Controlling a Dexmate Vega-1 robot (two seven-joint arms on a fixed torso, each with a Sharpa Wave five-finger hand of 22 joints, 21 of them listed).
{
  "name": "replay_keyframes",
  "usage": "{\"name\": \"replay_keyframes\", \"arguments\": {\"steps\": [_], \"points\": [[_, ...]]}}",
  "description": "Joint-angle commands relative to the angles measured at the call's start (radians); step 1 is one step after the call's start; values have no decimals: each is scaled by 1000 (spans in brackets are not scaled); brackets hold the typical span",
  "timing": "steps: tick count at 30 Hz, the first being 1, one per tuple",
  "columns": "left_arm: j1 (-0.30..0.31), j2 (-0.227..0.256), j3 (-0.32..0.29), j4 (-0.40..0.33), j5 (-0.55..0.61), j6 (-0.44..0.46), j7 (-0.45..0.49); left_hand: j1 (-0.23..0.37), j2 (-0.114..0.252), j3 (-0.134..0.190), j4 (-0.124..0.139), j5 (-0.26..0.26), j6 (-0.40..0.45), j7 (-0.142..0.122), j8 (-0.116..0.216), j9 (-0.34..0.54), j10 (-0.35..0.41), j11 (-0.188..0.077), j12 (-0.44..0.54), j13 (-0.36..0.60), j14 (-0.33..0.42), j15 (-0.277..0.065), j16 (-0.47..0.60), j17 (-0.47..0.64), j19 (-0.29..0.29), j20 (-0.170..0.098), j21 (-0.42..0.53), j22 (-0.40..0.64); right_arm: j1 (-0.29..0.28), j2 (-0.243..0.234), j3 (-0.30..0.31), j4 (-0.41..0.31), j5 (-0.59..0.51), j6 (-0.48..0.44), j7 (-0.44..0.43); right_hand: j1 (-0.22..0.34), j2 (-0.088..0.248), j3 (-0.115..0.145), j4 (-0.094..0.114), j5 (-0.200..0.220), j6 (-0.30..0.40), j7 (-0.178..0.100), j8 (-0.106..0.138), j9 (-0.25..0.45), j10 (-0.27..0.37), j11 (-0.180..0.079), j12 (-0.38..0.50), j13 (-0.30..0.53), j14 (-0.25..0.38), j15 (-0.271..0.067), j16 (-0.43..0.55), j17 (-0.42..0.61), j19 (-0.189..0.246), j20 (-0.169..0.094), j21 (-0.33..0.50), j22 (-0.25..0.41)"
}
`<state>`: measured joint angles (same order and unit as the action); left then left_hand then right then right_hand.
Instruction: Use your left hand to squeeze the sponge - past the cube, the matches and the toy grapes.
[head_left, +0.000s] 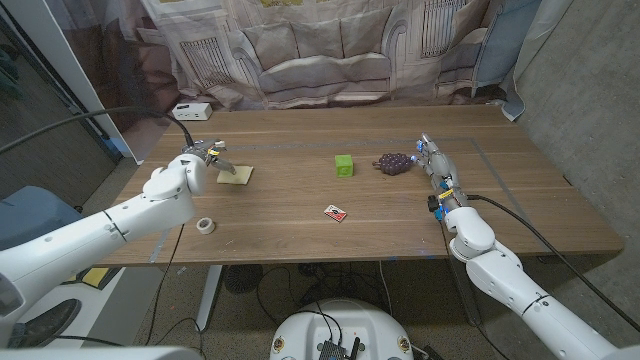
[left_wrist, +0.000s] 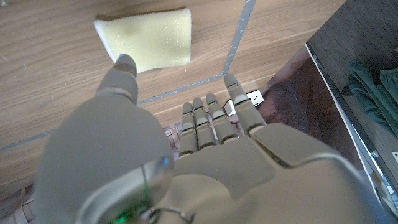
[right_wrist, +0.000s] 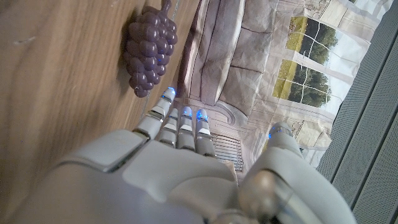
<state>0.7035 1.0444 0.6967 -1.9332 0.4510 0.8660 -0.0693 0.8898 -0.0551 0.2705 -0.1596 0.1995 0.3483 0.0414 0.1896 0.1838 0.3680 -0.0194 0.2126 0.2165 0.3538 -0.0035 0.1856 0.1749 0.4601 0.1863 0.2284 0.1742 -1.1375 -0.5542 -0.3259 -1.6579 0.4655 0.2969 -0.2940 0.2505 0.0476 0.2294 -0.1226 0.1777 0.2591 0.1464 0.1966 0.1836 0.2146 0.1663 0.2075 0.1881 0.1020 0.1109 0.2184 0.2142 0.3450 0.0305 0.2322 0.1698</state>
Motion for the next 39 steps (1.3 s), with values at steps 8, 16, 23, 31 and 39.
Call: {"name": "replay_keyframes", "arguments": {"steps": [8, 16, 23, 31, 39], "points": [[-49, -71, 50, 55, 27, 45, -20, -10, -4, -18, 21, -6, -7, 38, 0, 6, -9, 66, 4, 3, 9, 72, 5, 1, 25, 29, -5, 4, -17, 1, 4, 1, 5, 7, -1, 4, 2, 0, -7, -1, 13, -2, 4, 2, 12, -3, 2, 5, 10, 3, 6, 3, 14, 1, -4, 3], [-84, -110, 83, 100, 35, 44, -19, -10, -2, -22, 22, -6, 3, 55, 5, 6, 3, 73, 9, 2, 30, 74, 11, 1, 46, 27, -2, 4, -23, -3, 8, 1, 8, 7, -1, 4, 2, -1, -8, -1, 17, -2, 5, 2, 15, -1, 3, 5, 13, 4, 6, 3, 17, 2, -5, 3], [-122, -138, 115, 145, 42, 25, -34, -5, 2, -20, 21, -6, 10, 57, 7, 6, 8, 69, 11, 1, 35, 69, 12, 1, 55, 27, -1, 5, -25, -3, 12, 3, 13, 4, -2, 5, 2, -1, -8, -1, 19, -2, 5, 2, 17, -1, 3, 5, 15, 4, 7, 3, 18, 2, -6, 3], [-139, -146, 142, 157, 56, 56, -54, 5, 8, -18, 19, -6, 19, 60, 10, 5, 14, 68, 12, 1, 47, 63, 14, 0, 71, 26, 2, 5, -25, -4, 13, 4, 19, -2, -1, 5, 2, -2, -8, -1, 21, -2, 5, 2, 18, 0, 2, 5, 16, 4, 7, 3, 20, 1, -8, 3], [-133, -137, 135, 137, 53, 100, -52, 18, 14, -17, 16, -9, 34, 60, 13, 6, 29, 62, 16, 0, 80, 57, 20, 0, 114, 24, 12, 6, -16, -2, 9, 15, 24, -5, 8, 5, 3, -2, -8, -1, 21, -1, 4, 2, 18, 0, 1, 5, 17, 5, 6, 4, 21, 2, -9, 4]]}}
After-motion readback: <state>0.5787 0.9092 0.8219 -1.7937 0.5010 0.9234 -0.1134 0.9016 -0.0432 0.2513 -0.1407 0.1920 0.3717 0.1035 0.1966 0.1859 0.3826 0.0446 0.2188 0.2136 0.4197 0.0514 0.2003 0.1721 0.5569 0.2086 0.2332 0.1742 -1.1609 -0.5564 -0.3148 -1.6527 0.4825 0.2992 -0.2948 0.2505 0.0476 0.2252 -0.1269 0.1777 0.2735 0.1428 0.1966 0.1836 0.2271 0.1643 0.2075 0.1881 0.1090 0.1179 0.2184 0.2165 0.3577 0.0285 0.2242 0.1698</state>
